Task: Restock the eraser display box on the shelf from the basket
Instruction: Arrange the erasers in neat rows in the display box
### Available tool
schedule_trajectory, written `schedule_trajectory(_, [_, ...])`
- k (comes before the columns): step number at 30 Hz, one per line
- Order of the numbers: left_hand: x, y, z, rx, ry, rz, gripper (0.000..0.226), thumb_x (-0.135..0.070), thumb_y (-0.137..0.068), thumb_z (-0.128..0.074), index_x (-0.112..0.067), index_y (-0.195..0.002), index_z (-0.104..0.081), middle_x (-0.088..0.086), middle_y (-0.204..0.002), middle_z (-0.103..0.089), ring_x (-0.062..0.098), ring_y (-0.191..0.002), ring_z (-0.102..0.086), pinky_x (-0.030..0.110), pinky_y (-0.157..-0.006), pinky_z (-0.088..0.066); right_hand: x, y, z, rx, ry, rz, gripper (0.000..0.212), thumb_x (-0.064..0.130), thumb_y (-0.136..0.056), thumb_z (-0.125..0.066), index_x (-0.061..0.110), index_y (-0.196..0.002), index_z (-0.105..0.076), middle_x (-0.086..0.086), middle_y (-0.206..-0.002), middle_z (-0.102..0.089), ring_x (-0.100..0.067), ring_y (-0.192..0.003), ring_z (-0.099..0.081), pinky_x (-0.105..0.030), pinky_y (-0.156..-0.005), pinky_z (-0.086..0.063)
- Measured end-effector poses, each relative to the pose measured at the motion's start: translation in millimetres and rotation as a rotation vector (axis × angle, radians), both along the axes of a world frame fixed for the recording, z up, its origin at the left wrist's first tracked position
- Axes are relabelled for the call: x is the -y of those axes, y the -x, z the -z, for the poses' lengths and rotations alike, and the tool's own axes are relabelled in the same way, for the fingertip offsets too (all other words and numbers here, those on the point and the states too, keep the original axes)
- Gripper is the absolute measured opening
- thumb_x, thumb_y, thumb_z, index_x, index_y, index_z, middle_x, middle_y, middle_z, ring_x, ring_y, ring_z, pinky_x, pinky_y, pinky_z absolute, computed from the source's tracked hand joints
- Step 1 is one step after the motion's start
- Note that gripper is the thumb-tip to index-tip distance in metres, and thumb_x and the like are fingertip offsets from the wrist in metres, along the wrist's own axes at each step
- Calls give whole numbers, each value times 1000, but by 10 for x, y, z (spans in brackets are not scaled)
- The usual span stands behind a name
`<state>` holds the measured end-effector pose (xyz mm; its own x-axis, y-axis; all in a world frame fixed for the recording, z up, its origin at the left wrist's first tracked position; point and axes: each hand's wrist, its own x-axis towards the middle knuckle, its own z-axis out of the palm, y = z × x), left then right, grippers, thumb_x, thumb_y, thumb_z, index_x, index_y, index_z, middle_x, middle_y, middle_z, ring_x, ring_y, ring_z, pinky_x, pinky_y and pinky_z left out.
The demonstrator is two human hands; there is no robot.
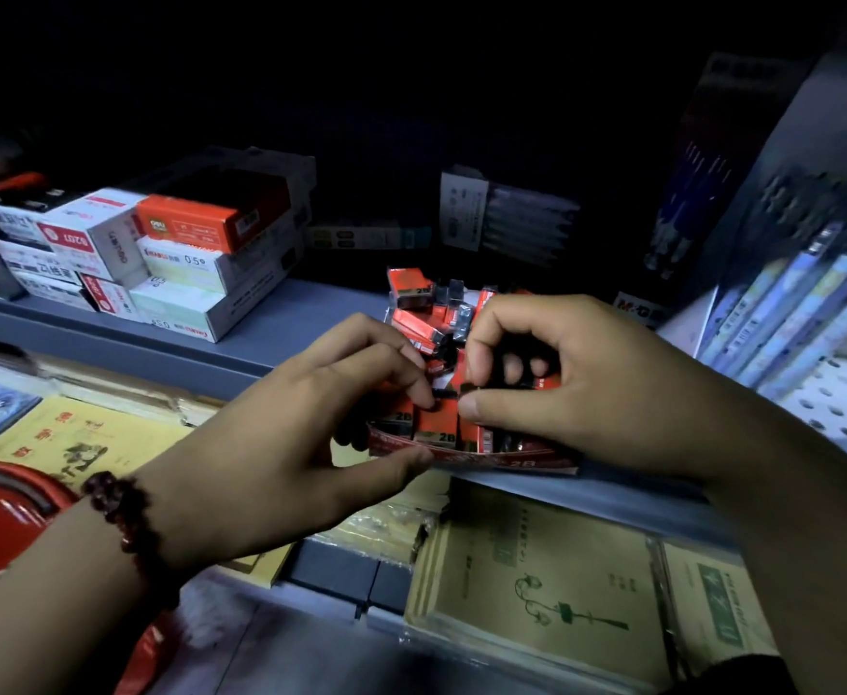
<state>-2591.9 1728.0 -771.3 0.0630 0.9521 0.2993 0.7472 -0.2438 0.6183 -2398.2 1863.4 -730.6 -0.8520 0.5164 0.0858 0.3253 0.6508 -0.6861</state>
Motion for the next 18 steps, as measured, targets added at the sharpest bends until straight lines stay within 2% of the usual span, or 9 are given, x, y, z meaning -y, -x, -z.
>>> schedule_trajectory(2, [-3, -8, -2, 2, 0, 4, 25, -34, -86, -76, -30, -108, -65, -9, -119, -51, 18, -88, -61, 22, -72, -50, 39, 7, -10, -30, -12, 15, 22, 26, -80, -84, 26, -79, -62, 3, -78, -64, -3, -63, -50, -30, -60, -47])
schedule_trajectory(4, [1, -7, -7, 6, 7, 8, 25, -35, -86, -75, -30, -108, -64, -9, -120, -51, 18, -87, -61, 25, -72, -51, 80, 28, -26, -49, -34, 17, 25, 18, -80, -83, 24, -76, -59, 4, -81, -69, -3, -62, -53, -26, -58, -46])
schedule_trajectory(6, [2, 0, -7, 0, 16, 10, 24, -36, -87, -74, -31, -108, -64, -9, -120, -51, 19, -85, -61, 30, -72, -52, 97, 49, -41, -86, 20, 13, 28, 6, -79, -81, 21, -73, -59, 3, -82, -72, 0, -59, -54, -15, -56, -42])
schedule_trajectory(8, [-3, 1, -2, 2, 23, 12, 24, -36, -88, -74, -31, -108, -64, -9, -120, -50, 19, -86, -61, 30, -73, -52, 80, 57, -32, -147, 99, 25, 28, -3, -78, -80, 15, -74, -60, 1, -80, -73, 1, -55, -52, -11, -55, -41])
schedule_trajectory(12, [-12, 11, 9, 19, 18, 14, 24, -37, -87, -74, -31, -108, -63, -9, -121, -50, 17, -90, -62, 23, -73, -51, 31, 73, 45, -278, 135, 102, 25, -3, -78, -81, 15, -81, -64, 5, -75, -65, -5, -61, -56, -19, -60, -49])
schedule_trajectory(15, [-23, 22, 12, 22, 21, 10, 30, -37, -87, -75, -32, -112, -61, -9, -120, -52, 18, -90, -62, 24, -72, -52, 16, 89, 89, -348, 147, 122, 27, -6, -80, -80, 17, -87, -66, -3, -85, -67, -31, -78, -66, -38, -73, -59])
schedule_trajectory(18, [-14, 21, 3, 42, 2, -1, 38, -37, -87, -76, -33, -119, -57, -11, -114, -55, 17, -88, -61, 24, -70, -51, 28, 105, 98, -429, 187, 165, 26, -5, -82, -79, 17, -92, -70, -6, -89, -68, -38, -85, -68, -54, -80, -61])
